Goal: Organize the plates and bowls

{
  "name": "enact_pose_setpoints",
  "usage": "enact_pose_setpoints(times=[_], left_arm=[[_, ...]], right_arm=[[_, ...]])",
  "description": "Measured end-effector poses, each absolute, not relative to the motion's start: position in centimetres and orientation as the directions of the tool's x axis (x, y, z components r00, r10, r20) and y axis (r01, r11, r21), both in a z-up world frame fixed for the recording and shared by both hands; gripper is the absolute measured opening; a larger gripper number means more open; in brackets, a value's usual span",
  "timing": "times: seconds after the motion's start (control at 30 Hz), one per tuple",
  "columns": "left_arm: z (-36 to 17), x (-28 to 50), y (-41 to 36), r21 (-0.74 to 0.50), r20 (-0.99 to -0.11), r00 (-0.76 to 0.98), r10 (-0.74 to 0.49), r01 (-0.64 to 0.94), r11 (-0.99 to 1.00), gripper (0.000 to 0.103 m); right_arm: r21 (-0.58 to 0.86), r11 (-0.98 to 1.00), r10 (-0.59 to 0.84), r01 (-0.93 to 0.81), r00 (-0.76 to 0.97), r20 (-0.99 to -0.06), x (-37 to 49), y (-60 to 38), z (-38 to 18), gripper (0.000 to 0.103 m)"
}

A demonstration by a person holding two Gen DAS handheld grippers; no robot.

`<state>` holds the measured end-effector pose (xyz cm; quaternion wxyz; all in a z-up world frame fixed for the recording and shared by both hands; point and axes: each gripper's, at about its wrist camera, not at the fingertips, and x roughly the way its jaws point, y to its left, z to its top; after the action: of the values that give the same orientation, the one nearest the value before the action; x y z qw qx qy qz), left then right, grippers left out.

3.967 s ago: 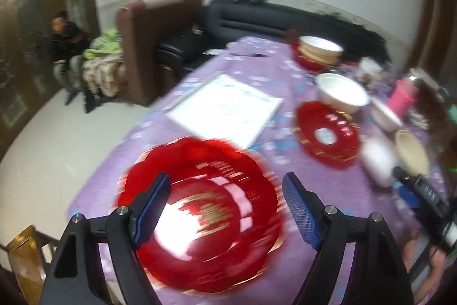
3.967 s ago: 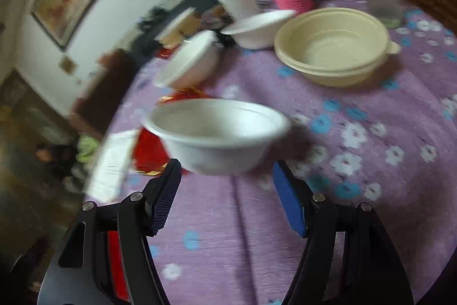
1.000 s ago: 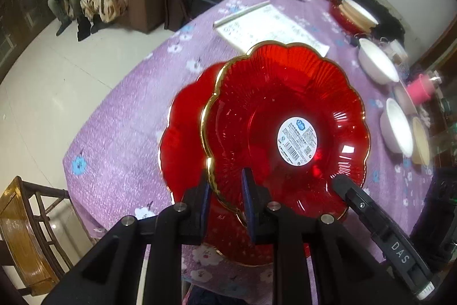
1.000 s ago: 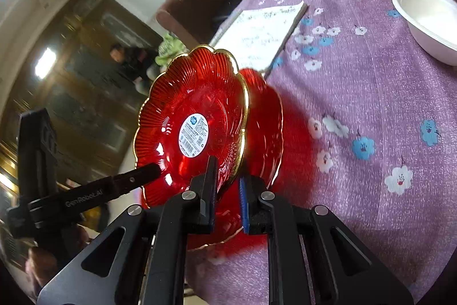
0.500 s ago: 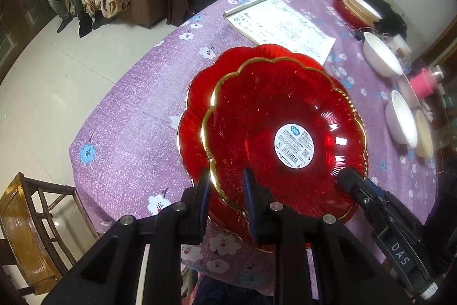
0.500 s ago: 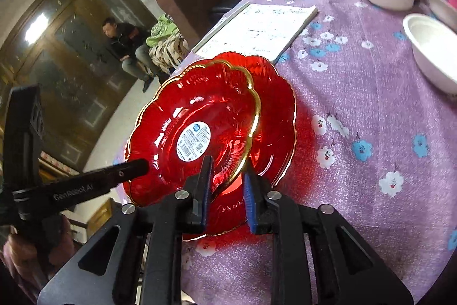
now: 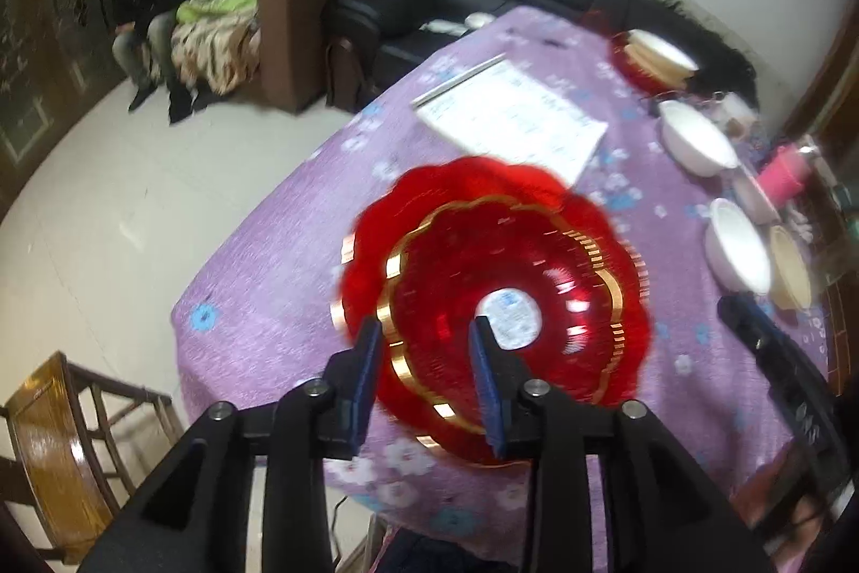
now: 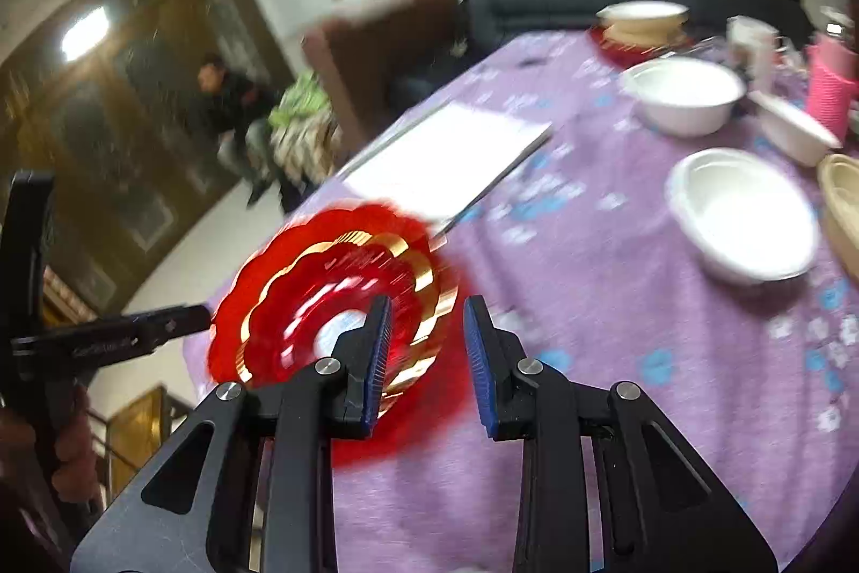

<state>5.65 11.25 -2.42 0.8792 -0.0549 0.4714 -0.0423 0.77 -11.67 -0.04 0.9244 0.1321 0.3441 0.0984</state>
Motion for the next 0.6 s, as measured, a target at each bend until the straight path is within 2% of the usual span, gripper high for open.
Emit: enact_pose_setpoints(times=[0.07, 0.13, 0.33, 0.37, 0.43, 0.6], left_arm=[[-2.0, 5.5, 9.4, -0.139, -0.809, 0.569, -0.147, 0.058, 0.989, 0.054], [-1.8, 5.5, 6.8, -0.134, -0.802, 0.573, -0.171, 0.107, 0.985, 0.061], [-2.0, 7.0, -1.2, -0.128, -0.809, 0.539, -0.236, 0.23, 0.965, 0.062], [-1.9, 7.5, -2.6, -0.122, -0.81, 0.536, -0.236, 0.239, 0.963, 0.062], [-1.9, 9.1, -5.4, -0.121, -0.815, 0.527, -0.239, 0.25, 0.961, 0.063], [-2.4, 13.6, -11.5, -0.098, -0.833, 0.514, -0.207, 0.23, 0.968, 0.067]], right_arm=[[0.339, 0.941, 0.229, -0.017, 0.77, -0.595, 0.2, -15.2, -0.3, 0.028], [0.365, 0.929, 0.183, 0.059, 0.783, -0.595, -0.5, -18.5, -0.8, 0.028], [0.363, 0.904, 0.052, 0.227, 0.783, -0.619, -1.7, -26.9, -0.9, 0.029], [0.36, 0.9, 0.038, 0.244, 0.781, -0.623, -1.5, -28.1, -0.6, 0.034], [0.377, 0.887, 0.03, 0.266, 0.781, -0.624, -0.9, -29.9, -0.1, 0.052], [0.474, 0.831, 0.113, 0.291, 0.746, -0.656, 2.8, -34.0, 0.9, 0.053]])
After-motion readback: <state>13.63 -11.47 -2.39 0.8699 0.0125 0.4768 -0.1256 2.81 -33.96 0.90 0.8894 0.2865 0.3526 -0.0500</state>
